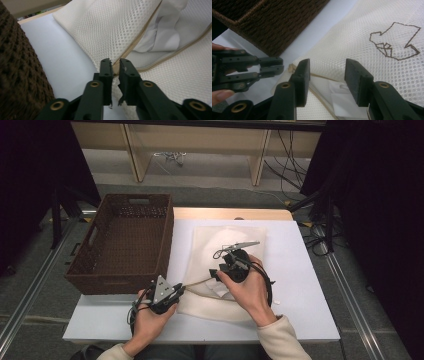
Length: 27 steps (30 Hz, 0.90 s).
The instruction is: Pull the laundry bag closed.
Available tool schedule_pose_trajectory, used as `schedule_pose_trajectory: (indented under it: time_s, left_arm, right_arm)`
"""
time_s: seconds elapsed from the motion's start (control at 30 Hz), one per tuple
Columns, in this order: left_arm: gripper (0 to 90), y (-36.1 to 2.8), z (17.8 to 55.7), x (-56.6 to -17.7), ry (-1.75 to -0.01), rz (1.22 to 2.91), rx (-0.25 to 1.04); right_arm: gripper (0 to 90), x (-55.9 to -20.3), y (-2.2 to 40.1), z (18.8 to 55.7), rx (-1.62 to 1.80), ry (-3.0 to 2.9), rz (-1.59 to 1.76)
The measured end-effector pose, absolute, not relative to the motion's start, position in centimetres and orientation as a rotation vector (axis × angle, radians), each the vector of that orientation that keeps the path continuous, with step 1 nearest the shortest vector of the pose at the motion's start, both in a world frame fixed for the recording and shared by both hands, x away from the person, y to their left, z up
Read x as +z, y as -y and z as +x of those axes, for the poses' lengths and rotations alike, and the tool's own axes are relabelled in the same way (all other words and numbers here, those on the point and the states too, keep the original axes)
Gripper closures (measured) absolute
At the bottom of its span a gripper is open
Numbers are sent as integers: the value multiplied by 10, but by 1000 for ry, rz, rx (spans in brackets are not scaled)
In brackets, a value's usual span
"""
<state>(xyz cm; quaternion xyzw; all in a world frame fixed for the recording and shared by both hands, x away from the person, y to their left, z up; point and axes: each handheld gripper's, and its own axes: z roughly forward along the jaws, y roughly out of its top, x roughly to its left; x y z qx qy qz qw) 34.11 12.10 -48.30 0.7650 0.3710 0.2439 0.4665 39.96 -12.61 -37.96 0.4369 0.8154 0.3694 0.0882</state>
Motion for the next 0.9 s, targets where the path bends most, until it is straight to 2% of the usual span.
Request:
schedule_pose_trajectory:
  time_s: [0.1,0.3,0.47,0.6,0.83,0.9]
  left_arm:
    - [679,-127,338,-484,-936,1851,558]
    - [449,-128,329,-488,-875,1897,496]
    - [336,-124,326,-489,-845,1922,486]
    - [287,-123,326,-491,-824,1948,456]
    - [258,-118,324,-492,-821,1961,415]
    - [254,-120,325,-491,-801,1975,438]
  right_arm:
    - [571,-382,124,400,1098,-2437,1305]
    - [585,-386,116,399,1092,-2459,1290]
    - [602,-390,107,398,1071,-2489,1337]
    - [631,-395,99,398,1057,-2502,1324]
    - [633,-403,90,399,1051,-2522,1290]
    - [632,-405,85,398,1039,-2532,1321]
